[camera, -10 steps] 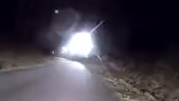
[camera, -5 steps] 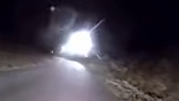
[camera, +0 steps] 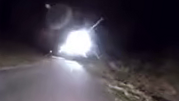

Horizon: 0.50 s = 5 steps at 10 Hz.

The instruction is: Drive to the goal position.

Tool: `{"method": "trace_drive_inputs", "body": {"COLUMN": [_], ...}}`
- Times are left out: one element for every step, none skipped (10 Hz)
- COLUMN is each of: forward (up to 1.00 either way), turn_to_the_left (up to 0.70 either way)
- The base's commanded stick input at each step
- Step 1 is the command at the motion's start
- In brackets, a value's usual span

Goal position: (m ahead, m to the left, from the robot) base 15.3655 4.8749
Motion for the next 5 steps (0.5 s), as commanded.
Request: {"method": "trace_drive_inputs", "body": {"forward": [1.0,1.0,1.0,1.0,1.0], "turn_to_the_left": [0.06,0.3,0.37,0.4,0.4]}}
